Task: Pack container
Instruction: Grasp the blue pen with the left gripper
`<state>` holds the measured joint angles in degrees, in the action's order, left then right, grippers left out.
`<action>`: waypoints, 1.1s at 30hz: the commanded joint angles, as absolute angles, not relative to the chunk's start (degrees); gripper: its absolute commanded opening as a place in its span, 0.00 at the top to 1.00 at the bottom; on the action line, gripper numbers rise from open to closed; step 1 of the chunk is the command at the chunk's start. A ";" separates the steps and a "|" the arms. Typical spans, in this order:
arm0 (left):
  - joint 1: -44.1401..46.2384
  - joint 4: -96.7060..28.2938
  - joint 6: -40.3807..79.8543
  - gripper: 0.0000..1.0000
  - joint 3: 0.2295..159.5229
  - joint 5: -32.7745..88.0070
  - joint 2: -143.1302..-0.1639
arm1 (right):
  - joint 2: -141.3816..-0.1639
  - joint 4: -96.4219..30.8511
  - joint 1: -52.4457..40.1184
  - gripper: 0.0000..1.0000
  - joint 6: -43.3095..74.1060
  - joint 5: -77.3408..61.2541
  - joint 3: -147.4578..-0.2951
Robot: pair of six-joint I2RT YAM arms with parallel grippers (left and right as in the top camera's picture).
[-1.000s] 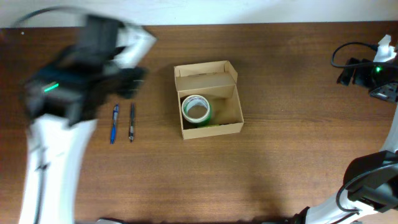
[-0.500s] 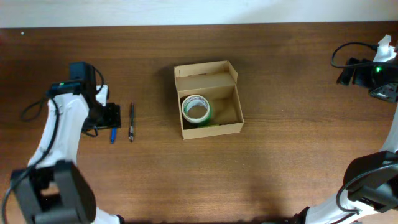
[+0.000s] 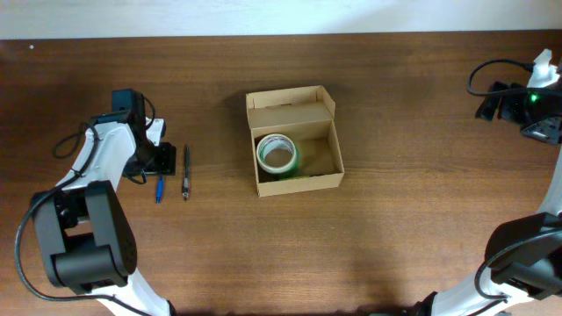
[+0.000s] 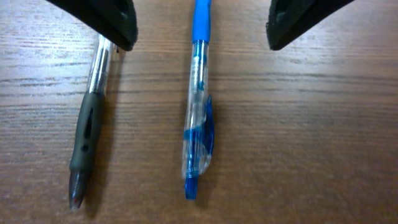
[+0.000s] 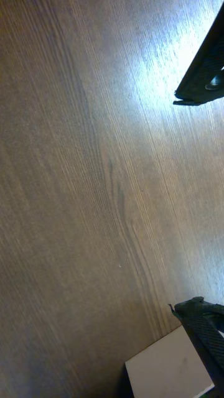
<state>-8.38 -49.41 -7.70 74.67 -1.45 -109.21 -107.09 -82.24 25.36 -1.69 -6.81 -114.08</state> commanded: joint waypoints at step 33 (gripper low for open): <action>-8.69 -49.01 -9.80 0.76 74.83 -0.82 -117.64 | -106.96 -82.21 25.15 0.01 -1.41 -7.31 -113.78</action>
